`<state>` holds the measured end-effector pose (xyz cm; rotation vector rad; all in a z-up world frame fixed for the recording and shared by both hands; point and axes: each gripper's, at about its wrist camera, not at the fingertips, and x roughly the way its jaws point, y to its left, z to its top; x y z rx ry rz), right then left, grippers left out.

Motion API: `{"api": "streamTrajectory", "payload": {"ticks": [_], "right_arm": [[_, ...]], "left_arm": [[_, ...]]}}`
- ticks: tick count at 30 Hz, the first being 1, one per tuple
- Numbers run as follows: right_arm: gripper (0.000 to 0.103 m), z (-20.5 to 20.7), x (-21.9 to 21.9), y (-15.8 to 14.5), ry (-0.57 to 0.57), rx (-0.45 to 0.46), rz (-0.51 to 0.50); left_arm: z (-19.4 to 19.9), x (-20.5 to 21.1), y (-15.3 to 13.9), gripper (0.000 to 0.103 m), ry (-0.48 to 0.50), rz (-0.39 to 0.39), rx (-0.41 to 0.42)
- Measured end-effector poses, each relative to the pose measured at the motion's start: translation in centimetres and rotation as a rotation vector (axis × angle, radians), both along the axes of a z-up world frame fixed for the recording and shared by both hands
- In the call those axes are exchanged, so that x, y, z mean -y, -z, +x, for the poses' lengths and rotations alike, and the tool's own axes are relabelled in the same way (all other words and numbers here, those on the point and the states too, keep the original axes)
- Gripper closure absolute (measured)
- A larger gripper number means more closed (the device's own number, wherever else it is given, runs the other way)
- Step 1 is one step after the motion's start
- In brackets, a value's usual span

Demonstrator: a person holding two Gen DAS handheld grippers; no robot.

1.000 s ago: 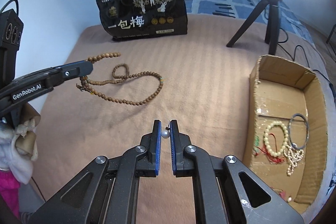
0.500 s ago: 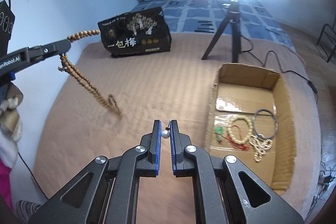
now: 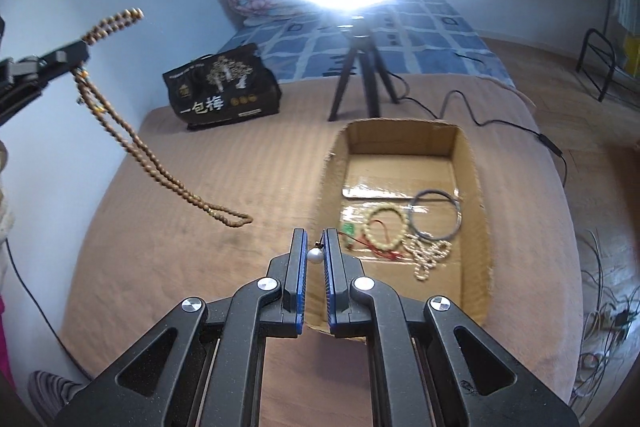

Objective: Organize jewelry
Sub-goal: 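Carry the dangling mala and pearl earring over the box with both tools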

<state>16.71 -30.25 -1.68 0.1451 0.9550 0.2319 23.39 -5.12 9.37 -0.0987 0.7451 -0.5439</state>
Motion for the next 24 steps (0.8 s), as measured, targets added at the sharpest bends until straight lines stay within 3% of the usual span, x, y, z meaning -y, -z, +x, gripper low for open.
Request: {"api": "streamTrajectory", "payload": {"ticks": [17,24], "right_arm": [[0.096,-0.4,4.2,2.3,0.056,-0.036,-0.022],[0.096,-0.4,5.6,3.2,0.069,-0.054,-0.03]], "left_arm": [[-0.4,9.1,-4.2,0.099,0.126,-0.003,0.1],[0.9,12.5,-4.0,0.099,0.159,0.005,0.105]]}}
